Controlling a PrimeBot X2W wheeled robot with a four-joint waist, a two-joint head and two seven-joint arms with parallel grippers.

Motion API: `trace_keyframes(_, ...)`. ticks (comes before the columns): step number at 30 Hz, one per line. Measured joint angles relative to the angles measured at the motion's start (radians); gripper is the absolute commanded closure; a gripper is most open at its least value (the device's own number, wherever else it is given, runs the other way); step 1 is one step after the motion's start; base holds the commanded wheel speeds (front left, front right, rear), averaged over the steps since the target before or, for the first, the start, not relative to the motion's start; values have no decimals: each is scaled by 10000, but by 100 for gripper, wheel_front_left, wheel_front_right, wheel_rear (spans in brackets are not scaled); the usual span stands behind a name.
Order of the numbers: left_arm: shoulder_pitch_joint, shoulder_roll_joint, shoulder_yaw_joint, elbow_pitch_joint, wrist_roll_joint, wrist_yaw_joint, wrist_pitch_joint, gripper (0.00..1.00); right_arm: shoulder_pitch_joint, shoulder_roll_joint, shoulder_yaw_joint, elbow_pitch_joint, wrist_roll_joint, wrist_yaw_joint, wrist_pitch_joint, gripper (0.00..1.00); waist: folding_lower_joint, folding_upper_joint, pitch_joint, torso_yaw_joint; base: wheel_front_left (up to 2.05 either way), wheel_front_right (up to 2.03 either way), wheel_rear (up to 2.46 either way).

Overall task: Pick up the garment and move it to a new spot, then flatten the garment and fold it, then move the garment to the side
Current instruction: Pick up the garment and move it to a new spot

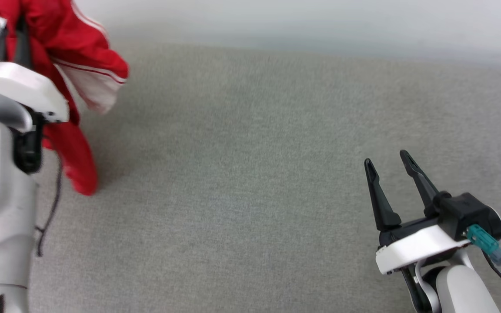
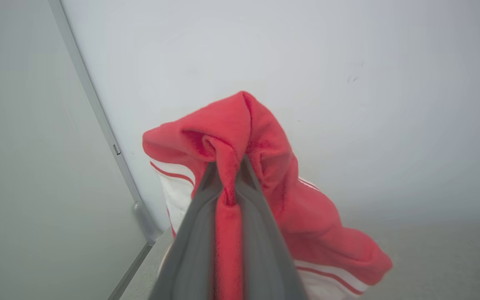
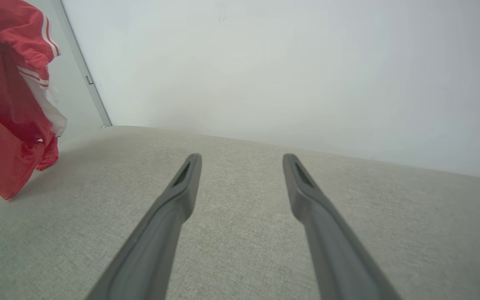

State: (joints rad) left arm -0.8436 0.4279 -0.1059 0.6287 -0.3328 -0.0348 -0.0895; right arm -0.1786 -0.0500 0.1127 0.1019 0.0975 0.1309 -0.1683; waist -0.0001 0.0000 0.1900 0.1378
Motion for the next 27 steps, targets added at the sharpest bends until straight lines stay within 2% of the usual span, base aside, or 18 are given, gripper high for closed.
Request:
trace_keyframes(7, 672, -1223, -387, -746, -192, 305, -512, 100, 585, -2, -148, -125, 119, 0, 35, 0, -1, 0, -993, -494, 0, 0, 0)
trace_keyframes(11, 1210, -2027, -867, -1200, -280, 330, -451, 100, 948, -4, -226, -238, 169, 0, 196, 0, -1, 0, -1310, -1032, 0, 0, 0)
trace_keyframes(16, 1969, -2857, -1609, -1772, -349, 127, -259, 100, 1181, -2, -265, -466, 234, 2, 328, 0, -2, 0, -1463, -1843, 0, 0, 0)
trace_keyframes(22, 3075, -3427, -2658, -2199, -412, -109, 10, 100, 1232, -8, -460, -690, 265, 0, 393, 0, -2, 0, -1248, -2689, 0, 0, 0)
trace_keyframes(27, 4029, -3609, -3741, -1941, -389, -314, 470, 100, 1194, -12, -539, -740, 355, 0, 282, 0, 0, 0, -601, -2930, 0, 0, 0)
